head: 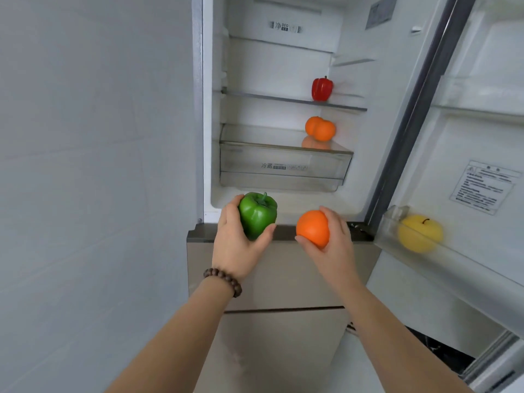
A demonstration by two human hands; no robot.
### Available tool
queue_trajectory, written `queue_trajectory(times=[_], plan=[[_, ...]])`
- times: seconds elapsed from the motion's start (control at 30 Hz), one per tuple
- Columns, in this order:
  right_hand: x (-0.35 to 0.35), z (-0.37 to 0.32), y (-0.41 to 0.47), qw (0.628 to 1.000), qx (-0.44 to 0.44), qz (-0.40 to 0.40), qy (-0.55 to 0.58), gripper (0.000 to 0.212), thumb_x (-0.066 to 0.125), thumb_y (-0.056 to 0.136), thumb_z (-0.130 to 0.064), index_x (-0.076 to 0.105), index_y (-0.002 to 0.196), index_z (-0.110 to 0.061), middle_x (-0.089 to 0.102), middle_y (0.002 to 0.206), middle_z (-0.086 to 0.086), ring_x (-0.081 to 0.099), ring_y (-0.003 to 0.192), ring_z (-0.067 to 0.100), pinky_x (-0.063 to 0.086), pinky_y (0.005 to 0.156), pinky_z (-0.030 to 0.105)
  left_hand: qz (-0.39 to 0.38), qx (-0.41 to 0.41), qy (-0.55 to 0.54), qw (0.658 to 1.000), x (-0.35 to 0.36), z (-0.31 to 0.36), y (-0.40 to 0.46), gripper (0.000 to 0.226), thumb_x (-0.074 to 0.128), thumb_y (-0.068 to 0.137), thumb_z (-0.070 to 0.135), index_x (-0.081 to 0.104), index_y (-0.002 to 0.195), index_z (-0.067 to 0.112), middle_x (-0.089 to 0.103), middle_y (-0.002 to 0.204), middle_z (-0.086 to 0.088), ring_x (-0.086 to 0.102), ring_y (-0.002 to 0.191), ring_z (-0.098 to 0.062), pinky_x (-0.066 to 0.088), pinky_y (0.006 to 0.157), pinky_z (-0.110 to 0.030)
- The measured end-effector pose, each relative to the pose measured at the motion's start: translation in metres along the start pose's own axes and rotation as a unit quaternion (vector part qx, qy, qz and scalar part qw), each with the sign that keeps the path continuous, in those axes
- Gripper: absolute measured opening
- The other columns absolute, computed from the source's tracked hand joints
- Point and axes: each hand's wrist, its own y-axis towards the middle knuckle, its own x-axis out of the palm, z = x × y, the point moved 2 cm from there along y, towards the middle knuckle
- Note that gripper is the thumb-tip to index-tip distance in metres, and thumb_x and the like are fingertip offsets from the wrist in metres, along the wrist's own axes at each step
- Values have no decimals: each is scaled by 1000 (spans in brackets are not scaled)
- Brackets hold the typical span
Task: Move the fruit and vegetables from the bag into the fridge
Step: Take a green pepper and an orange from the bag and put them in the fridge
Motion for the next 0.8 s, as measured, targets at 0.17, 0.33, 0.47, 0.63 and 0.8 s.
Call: queue_trajectory(times=[0.17,0.33,0.47,0.63,0.8], plan=[[20,25,74,999,9,31,-6,74,75,74,-39,34,135,-33,35,140,1,43,117,17,38,91,30,16,37,-5,999,24,-17,70,69,75,74,34,38,131,21,47,128,4,48,111,-5,39,87,-9],[42,49,154,998,-6,61,26,73,75,75,-35,36,136,-28,38,137,2,44,117,17,36,93,27,16,69,-25,997,64,-31,158,84,77,73,30,28,141,17,40,135,5,41,118,0,29,91,3],[50,66,220,994,-13,102,48,75,76,74,-36,37,137,-29,40,135,1,45,115,14,38,92,28,34,109,-4,993,92,-39,221,87,79,71,28,30,140,9,37,130,1,32,111,10,21,89,8],[62,73,294,989,-23,140,47,73,79,70,-32,43,134,-28,38,135,4,43,112,10,33,92,22,51,135,11,989,114,-52,272,82,81,69,25,37,135,5,41,129,-9,32,109,10,20,92,6],[81,78,369,1000,-10,6,-12,80,79,70,-34,37,138,-23,41,139,3,44,121,20,34,95,28,63,133,18,989,121,-65,305,81,81,69,27,40,135,4,45,128,-10,33,108,10,20,92,6]])
